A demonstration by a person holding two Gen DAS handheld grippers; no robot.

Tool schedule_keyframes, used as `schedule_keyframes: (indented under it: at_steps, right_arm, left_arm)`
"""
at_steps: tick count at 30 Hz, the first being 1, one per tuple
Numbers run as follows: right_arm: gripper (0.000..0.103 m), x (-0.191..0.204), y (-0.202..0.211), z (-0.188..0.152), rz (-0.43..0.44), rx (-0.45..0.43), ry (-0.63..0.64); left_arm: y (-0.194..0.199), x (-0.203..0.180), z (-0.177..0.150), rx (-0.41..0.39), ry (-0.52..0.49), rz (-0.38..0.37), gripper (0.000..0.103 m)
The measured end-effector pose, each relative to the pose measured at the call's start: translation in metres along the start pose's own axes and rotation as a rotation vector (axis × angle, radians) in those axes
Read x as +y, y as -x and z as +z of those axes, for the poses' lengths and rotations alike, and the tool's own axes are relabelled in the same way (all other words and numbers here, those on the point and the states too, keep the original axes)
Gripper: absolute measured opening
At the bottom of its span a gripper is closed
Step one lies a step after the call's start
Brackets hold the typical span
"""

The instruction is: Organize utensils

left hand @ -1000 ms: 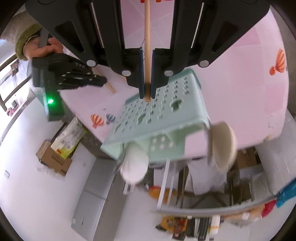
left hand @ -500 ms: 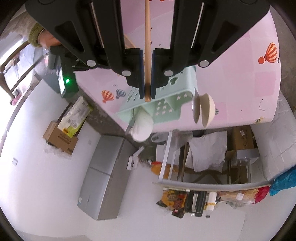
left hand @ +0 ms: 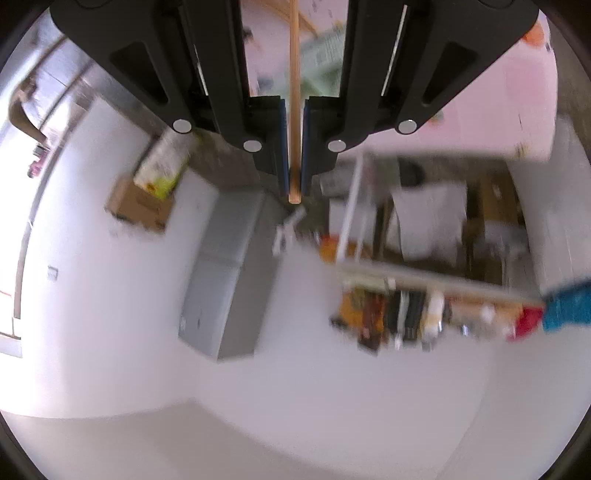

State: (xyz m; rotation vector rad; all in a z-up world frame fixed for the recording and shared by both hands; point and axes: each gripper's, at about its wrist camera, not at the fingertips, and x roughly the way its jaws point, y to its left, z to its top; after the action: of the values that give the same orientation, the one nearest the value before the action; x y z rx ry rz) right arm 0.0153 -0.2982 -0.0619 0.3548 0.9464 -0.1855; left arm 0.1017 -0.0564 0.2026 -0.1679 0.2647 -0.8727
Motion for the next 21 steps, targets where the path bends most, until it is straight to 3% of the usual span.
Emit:
schedule_keyframes:
  at_steps: [6, 10, 14, 21]
  right_arm:
    - [0.007, -0.002, 0.001, 0.002, 0.009, -0.008, -0.008]
    - [0.007, -0.003, 0.002, 0.002, 0.019, -0.015, -0.014]
    - [0.007, -0.004, 0.002, 0.003, 0.033, -0.021, -0.024]
    - [0.007, -0.007, 0.001, 0.004, 0.051, -0.023, -0.036]
  left_arm:
    - [-0.015, -0.007, 0.023, -0.207, -0.03, 0.09, 0.005]
    - [-0.035, -0.008, 0.024, -0.268, -0.043, 0.16, 0.005]
    - [-0.061, -0.008, 0.009, -0.25, -0.079, 0.206, 0.005]
    - [-0.095, 0.013, -0.037, -0.055, -0.022, 0.214, 0.005]
